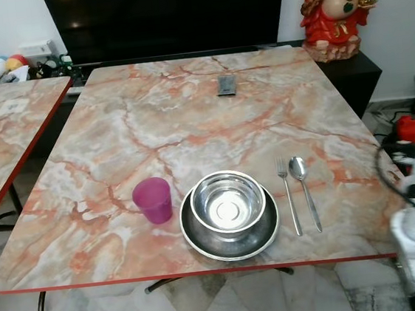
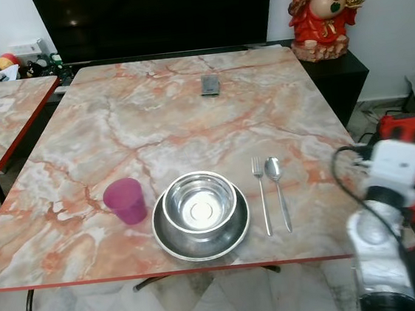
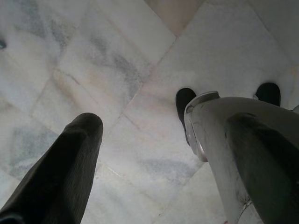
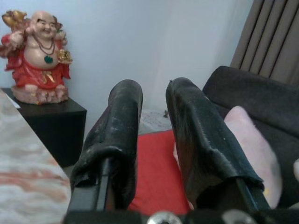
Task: Setting the table
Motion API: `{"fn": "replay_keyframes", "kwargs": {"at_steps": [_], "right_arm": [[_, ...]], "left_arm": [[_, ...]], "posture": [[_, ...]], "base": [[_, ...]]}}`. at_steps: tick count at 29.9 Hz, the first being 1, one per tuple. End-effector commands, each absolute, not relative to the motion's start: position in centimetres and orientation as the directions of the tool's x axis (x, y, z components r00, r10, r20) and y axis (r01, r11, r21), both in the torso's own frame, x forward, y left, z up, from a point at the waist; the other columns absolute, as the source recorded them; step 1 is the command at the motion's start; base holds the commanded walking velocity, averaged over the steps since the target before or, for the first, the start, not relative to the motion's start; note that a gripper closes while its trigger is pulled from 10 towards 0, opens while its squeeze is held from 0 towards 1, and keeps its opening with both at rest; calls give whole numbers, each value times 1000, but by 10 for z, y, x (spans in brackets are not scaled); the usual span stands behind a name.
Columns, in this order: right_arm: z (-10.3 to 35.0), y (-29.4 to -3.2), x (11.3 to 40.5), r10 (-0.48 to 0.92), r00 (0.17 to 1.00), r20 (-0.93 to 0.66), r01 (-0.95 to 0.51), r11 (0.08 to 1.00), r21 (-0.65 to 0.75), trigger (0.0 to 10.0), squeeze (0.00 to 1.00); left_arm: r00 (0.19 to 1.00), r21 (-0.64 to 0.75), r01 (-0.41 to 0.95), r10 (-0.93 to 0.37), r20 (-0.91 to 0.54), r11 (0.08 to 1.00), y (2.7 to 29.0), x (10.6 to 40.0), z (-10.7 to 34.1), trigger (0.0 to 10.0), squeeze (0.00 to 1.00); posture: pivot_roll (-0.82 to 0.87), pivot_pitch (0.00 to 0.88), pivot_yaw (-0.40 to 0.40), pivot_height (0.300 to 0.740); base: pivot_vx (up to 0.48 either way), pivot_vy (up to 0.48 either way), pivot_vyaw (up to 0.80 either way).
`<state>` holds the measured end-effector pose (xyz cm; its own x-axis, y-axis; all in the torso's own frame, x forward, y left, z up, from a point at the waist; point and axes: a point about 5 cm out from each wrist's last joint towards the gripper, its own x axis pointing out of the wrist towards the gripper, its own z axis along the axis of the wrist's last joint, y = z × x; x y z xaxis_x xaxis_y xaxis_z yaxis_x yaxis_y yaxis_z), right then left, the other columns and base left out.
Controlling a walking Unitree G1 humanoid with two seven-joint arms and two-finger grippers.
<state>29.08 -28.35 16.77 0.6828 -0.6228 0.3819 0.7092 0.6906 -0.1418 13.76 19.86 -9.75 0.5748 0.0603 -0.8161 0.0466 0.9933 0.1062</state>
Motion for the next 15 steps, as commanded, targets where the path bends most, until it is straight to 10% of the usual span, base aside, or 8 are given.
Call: {"fn": "replay_keyframes", "kwargs": {"at_steps": [1,15], "right_arm": [[153,-277,287,-616,715,330,690,697,-194,10000,0],[63,-297,180,-913,365,-182,841,407,-356,10000,0]], "left_arm": [[507,74,92,17,-862,993,189,120,-106,10000,0],[508,73,84,20,-861,994,187,120,-106,10000,0]], "posture": [[-30,83,-22,740],[-35,83,-36,740]], "base": [[0,0,0],[0,0,0]]}}
